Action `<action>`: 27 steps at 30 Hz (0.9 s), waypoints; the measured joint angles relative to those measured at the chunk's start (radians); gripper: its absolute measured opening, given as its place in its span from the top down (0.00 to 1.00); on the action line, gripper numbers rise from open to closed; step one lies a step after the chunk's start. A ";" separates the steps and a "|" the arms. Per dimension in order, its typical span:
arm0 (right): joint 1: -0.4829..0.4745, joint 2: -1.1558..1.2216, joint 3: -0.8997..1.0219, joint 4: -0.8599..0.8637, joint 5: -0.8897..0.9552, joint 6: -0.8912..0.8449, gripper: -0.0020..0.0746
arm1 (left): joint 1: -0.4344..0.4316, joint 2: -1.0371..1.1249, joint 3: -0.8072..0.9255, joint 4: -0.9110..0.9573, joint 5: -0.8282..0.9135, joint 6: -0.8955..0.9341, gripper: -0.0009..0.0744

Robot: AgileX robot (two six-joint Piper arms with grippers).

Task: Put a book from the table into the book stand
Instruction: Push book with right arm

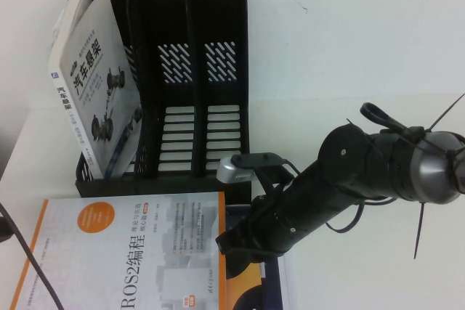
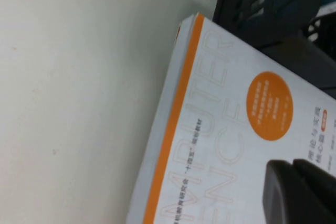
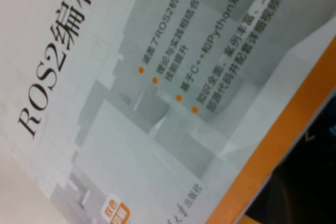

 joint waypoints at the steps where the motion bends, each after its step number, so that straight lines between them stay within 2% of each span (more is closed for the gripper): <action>1: 0.000 0.002 0.000 0.000 0.000 -0.001 0.97 | 0.002 0.012 -0.009 0.005 0.010 0.002 0.99; 10: 0.001 0.004 -0.006 -0.040 0.036 0.029 0.97 | 0.116 0.287 -0.186 -0.067 0.330 0.137 0.99; 17: 0.001 -0.020 -0.010 -0.081 0.064 0.049 0.97 | 0.132 0.513 -0.232 -0.102 0.358 0.214 0.96; 21: 0.001 -0.027 -0.010 -0.088 0.064 0.049 0.97 | 0.132 0.572 -0.232 -0.121 0.358 0.244 0.83; 27: 0.001 -0.027 -0.010 -0.090 0.068 0.049 0.97 | 0.132 0.578 -0.234 -0.132 0.358 0.300 0.46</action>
